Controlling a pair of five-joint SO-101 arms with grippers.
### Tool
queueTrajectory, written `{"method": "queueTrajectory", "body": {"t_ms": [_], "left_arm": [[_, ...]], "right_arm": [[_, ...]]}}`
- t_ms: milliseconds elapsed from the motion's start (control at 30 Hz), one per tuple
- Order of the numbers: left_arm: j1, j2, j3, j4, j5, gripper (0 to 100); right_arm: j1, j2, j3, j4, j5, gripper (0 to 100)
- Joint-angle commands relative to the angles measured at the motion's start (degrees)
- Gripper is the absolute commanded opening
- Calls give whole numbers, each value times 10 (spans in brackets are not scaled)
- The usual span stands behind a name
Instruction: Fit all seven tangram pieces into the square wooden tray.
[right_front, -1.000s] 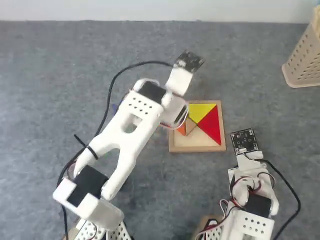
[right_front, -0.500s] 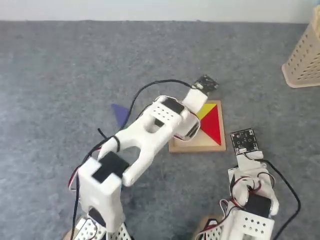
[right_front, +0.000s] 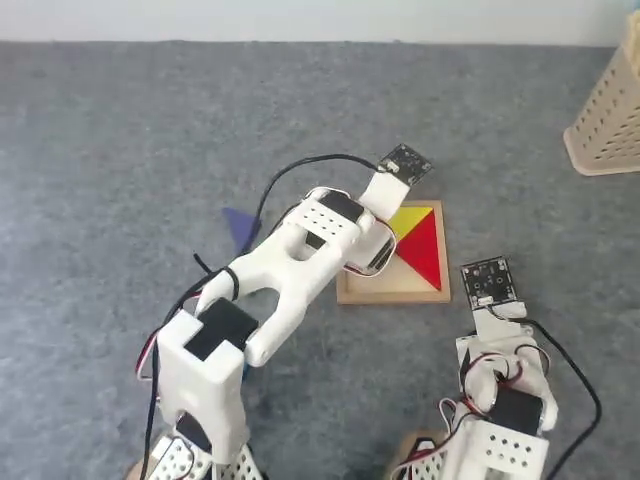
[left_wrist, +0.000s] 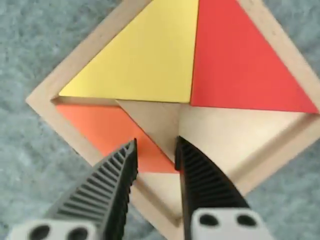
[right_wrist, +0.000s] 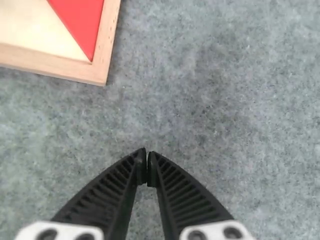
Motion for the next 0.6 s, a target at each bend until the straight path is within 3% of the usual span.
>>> {"method": "queueTrajectory", "body": {"t_ms": [0, 267, 567], "left_arm": [[-4, -49, -29, 16, -3, 116], [-31, -145, -9, 43, 2, 116], [-48, -69, 12, -5, -1, 116]], "right_arm": [[7, -7, 11, 6, 5, 8], [7, -7, 11, 6, 5, 8], [7, -7, 11, 6, 5, 8]]}}
